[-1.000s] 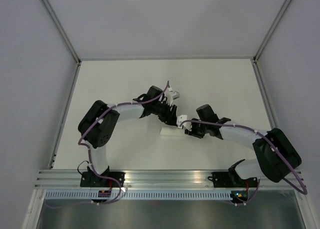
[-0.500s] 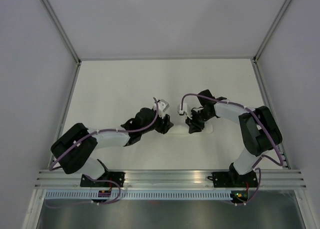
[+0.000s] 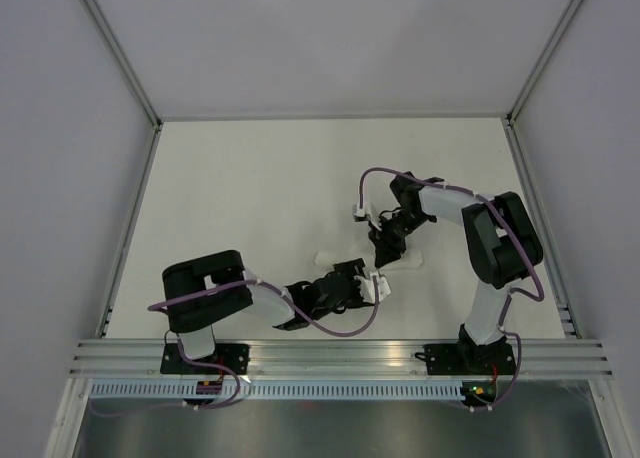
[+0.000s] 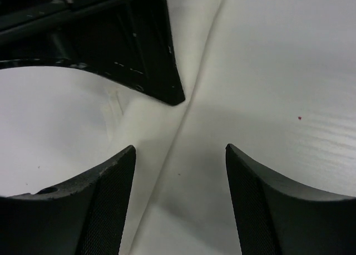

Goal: Fold the napkin, place the utensils inside, and roll it up
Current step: Roll the napkin with the utensil

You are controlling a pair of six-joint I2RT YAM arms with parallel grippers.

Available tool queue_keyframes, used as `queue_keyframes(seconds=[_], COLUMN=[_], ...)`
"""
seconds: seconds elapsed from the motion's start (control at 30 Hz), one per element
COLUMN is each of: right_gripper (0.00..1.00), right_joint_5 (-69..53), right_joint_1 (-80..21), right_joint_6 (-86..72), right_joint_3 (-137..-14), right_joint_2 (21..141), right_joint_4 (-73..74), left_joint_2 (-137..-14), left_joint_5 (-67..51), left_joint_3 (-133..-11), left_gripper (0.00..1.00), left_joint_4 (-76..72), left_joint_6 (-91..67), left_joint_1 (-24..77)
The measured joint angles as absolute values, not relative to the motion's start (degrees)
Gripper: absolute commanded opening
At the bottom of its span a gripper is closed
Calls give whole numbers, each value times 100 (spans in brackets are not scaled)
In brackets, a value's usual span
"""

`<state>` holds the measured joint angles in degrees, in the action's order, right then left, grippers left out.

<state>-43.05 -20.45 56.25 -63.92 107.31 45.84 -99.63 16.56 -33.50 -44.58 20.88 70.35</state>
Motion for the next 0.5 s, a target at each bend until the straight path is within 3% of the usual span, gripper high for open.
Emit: queue_keyframes(seconds=[0.07, 0.3, 0.5], right_gripper=[23, 23, 23], right_joint_5=[-4370, -4591, -4751], right_joint_1=[-2045, -2045, -2045], right_joint_6=[5640, 5647, 5649], right_joint_3=[-6458, -6584, -6630], right_joint_2=[10805, 11015, 11142], right_joint_4=[4689, 5015, 5258], left_joint_2=[-10267, -10746, -10916], left_joint_5=[1743, 2071, 2062], left_joint_3=[-3352, -3468, -3708], left_gripper=[76, 77, 65], left_joint_4=[-4683, -5330, -5205], left_joint_6=[2534, 3518, 3741], left_joint_1=[7126, 7133, 7131])
